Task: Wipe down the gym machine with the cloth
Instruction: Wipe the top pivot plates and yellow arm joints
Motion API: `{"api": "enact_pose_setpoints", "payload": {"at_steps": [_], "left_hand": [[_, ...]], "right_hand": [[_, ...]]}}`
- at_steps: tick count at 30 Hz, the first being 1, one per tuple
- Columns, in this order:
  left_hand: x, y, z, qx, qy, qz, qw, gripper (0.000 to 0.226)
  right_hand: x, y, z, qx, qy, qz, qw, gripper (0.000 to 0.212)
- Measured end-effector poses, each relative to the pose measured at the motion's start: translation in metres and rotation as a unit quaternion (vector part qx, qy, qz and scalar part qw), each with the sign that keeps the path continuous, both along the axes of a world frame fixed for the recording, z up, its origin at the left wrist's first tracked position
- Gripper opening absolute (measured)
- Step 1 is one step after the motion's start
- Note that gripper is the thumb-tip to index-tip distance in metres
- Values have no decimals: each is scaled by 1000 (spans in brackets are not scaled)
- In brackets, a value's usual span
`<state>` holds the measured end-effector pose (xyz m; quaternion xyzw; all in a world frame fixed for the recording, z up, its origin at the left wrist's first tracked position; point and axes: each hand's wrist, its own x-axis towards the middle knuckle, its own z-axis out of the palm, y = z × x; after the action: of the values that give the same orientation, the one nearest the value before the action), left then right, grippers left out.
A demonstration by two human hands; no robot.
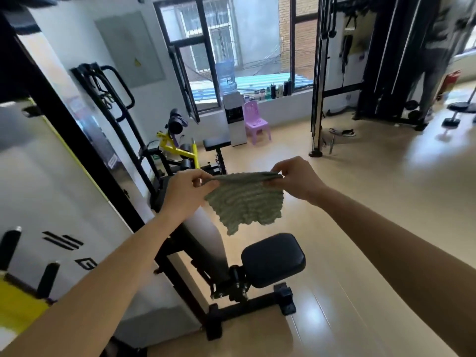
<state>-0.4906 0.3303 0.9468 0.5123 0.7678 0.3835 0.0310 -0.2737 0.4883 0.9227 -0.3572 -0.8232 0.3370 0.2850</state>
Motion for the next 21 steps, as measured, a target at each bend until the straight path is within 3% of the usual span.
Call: {"api": "enact_pose_setpoints", "payload": {"at_steps": [4, 10, 16, 21], "left_hand": [[-13, 18, 38, 118, 15, 67, 991, 11], [-22, 48, 126, 316, -218, 36, 923, 9], [-28, 63, 211, 432, -222, 42, 873, 8], [-16, 71, 236, 515, -184, 70, 834, 14]], "right_hand": [[-34, 16, 36, -99, 133, -5, 986, 10], [-92, 33, 120, -292, 386, 101, 869, 28], [-135, 46, 202, -249, 505, 178, 807, 25], [-154, 53, 246, -200, 540, 217, 789, 16]]}}
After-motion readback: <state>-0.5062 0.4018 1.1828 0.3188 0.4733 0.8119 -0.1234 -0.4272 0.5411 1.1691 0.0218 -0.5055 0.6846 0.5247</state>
